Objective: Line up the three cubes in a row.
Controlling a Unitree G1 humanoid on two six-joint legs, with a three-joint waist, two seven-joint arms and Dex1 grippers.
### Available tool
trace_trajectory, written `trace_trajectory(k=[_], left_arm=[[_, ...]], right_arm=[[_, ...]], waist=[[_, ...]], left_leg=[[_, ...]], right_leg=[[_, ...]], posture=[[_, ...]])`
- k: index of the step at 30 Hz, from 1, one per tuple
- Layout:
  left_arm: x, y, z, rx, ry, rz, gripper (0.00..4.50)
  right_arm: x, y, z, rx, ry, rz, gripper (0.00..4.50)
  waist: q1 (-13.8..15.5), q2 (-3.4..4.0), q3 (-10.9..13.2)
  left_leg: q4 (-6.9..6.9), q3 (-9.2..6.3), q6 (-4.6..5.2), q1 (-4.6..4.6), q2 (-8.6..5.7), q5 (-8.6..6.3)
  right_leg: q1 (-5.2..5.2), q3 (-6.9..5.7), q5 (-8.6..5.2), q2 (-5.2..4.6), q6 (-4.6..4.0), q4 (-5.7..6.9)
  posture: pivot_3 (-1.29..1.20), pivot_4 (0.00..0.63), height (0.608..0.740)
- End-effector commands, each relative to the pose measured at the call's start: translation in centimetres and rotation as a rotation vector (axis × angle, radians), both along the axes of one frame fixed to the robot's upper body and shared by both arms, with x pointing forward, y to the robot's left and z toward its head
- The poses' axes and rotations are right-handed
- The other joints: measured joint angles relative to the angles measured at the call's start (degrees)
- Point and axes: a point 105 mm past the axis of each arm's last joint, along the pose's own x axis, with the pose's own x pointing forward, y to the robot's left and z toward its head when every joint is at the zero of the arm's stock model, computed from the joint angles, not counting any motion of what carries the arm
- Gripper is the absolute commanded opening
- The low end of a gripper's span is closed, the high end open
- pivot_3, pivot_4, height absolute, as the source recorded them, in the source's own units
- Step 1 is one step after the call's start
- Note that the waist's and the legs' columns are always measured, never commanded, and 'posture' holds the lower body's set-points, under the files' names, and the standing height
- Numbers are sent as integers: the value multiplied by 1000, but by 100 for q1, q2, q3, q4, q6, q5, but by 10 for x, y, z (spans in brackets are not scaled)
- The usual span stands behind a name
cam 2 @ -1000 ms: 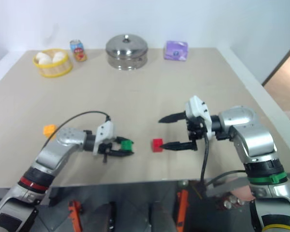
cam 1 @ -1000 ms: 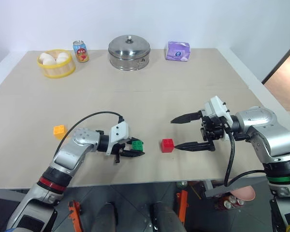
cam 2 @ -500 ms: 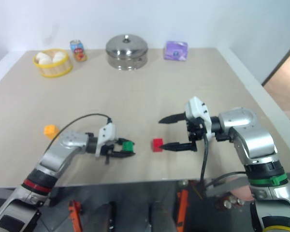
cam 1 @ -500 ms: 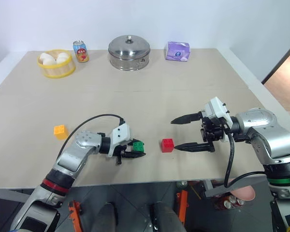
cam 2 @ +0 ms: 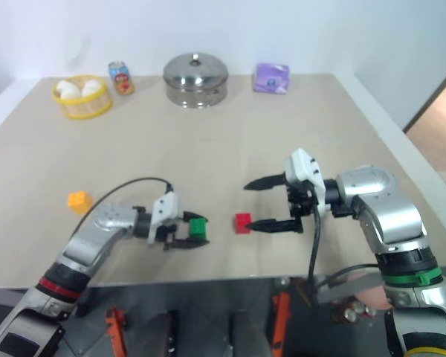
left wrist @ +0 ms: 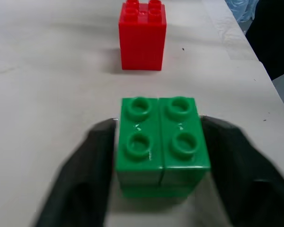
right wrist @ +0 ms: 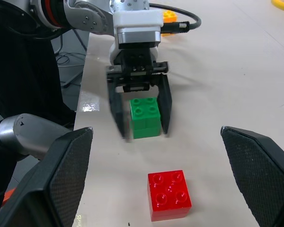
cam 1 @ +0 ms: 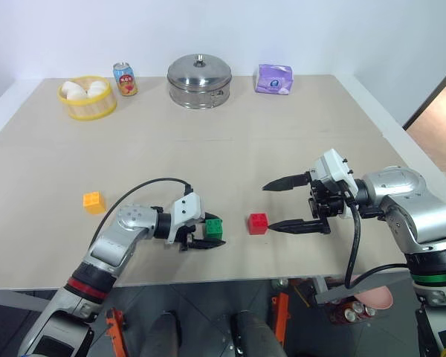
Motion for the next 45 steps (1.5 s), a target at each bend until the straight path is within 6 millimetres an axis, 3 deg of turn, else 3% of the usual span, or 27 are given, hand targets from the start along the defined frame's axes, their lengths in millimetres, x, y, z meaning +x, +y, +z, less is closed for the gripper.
trace_trajectory(k=[1, 6, 11, 16, 21, 25, 34, 45], left_arm=[[0, 1, 8, -20, -30, -8, 4329], [0, 5, 17, -44, -52, 2, 4459], [5, 32, 55, -159, -83, 133, 4459], [18, 76, 87, -269, -149, 459, 4459], [24, 137, 113, -454, -230, 956, 4459], [11, 171, 97, -458, -243, 1221, 4459], [-3, 193, 59, -503, -198, 1577, 4459], [0, 199, 18, -389, -109, 1679, 4459]], right_arm=[[-1, -2, 18, 16, -65, 4, 4500], [-1, 0, 24, 39, -68, 12, 4500], [0, 14, 51, 186, -76, 24, 4500], [7, 33, 70, 287, -88, 31, 4500], [18, 52, 74, 328, -108, 86, 4500], [27, 61, 73, 331, -101, 115, 4500], [32, 76, 68, 299, -99, 216, 4500], [32, 80, 67, 282, -99, 241, 4500]], waist=[[0, 0, 0], [-1, 0, 0], [-20, 0, 0], [-16, 0, 0], [-11, -2, 1], [-11, -3, 0], [-2, -12, -4], [-4, -13, -5]], left_leg=[[0, 0, 0, 0, 0, 0], [0, 1, 0, 0, 0, 0], [-1, -1, 0, 1, 4, 0], [-3, 0, 0, 4, 11, 0], [-1, 0, 0, 0, 11, 0], [-1, 1, 0, 2, 11, 0], [3, 2, -2, 1, 10, 1], [2, -1, -2, 2, 10, 0]], right_leg=[[0, 0, 0, 0, 0, 0], [0, 1, 0, 0, 0, 0], [-2, 0, 1, 3, -1, 1], [-3, -1, 3, 8, -3, 2], [0, -1, 6, 8, 3, 1], [1, 1, 10, 8, 7, 1], [2, 0, 15, 9, -1, 0], [-1, 0, 17, 13, -5, 0]], posture=[[0, 150, 739], [0, 150, 739], [0, 150, 739], [0, 150, 739], [0, 150, 739], [0, 150, 739], [0, 150, 739], [0, 150, 739]])
